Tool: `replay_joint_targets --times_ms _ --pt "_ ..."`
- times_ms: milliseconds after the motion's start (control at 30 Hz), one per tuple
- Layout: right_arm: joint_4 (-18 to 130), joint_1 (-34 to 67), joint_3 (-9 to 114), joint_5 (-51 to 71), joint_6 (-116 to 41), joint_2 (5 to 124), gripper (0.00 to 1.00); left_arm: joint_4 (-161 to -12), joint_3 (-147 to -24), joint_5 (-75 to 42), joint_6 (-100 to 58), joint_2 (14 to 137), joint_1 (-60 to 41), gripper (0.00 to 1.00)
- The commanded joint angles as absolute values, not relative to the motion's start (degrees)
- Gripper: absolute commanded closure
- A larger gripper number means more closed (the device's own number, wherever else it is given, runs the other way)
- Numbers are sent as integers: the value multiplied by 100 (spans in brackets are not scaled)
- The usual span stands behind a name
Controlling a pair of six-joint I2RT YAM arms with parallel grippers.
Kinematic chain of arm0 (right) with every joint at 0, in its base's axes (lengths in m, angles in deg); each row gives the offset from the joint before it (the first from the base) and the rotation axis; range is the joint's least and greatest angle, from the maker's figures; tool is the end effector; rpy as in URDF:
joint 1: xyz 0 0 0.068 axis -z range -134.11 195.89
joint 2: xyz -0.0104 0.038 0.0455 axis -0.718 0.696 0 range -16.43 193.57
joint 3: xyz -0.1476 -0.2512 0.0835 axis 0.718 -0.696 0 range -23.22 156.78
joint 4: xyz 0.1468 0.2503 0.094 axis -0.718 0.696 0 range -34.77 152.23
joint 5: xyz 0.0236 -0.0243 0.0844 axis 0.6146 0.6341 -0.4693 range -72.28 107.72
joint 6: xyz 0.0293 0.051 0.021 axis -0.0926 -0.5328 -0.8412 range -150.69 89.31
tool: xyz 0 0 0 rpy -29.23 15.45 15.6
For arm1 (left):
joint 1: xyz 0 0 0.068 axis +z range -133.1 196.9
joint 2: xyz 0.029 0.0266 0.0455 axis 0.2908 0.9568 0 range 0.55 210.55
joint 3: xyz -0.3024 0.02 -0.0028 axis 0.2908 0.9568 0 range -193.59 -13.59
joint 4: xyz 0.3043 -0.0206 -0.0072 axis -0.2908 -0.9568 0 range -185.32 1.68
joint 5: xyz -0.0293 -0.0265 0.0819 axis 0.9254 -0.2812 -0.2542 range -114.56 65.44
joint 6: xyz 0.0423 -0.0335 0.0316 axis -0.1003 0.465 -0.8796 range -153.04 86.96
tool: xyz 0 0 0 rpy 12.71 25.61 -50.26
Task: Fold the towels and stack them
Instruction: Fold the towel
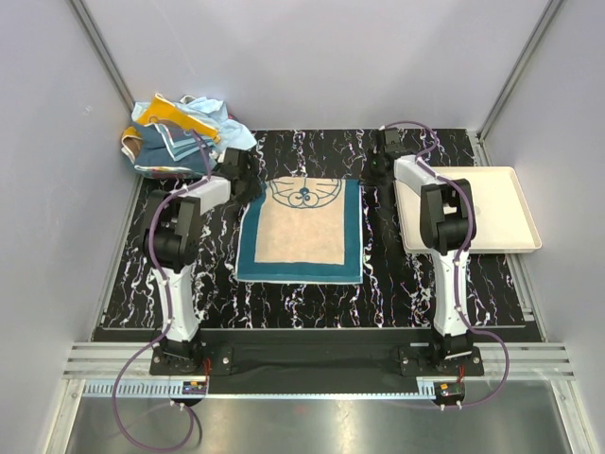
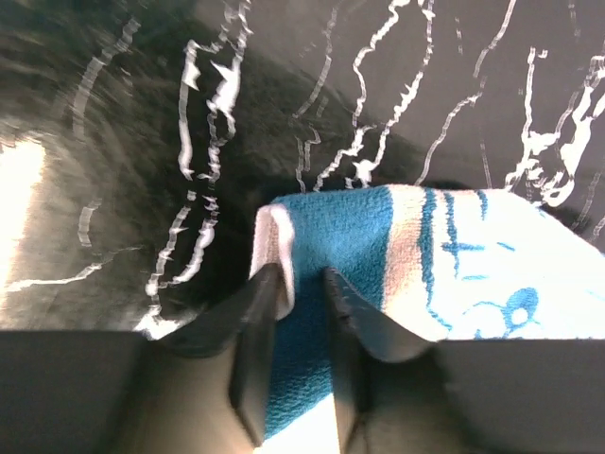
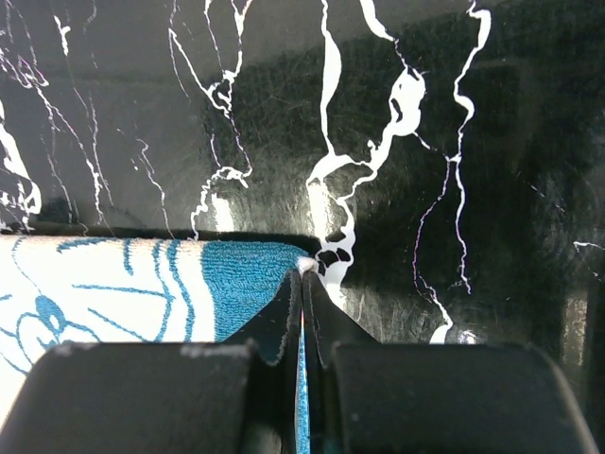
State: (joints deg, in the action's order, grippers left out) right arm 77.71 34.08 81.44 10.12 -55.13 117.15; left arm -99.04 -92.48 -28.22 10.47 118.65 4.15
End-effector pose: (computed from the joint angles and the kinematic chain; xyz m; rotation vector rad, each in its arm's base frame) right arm 0.5693 0.1255 0.1444 0.2178 2.4987 0.4315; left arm 0.4891 -0.1076 0.1433 -0.6834 2.3767 -0.3553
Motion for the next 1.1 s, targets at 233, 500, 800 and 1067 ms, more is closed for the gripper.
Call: replay_joint_targets --times_ms 233,500,800,1067 --pt "7641 3456 8067 981 -5275 11514 98 -10642 -10912 -2967 318 12587 847 54" --pt "7623 3464 8032 919 -5310 11479 96 -10652 -11098 -2765 115 12702 864 51" --pt "7623 3456 8093 919 -5328 11549 96 -10283 -11054 -2317 115 12772 882 47" --pt "7614 3456 8137 893 -5336 11576 96 -9728 -10658 -2237 168 12430 882 44"
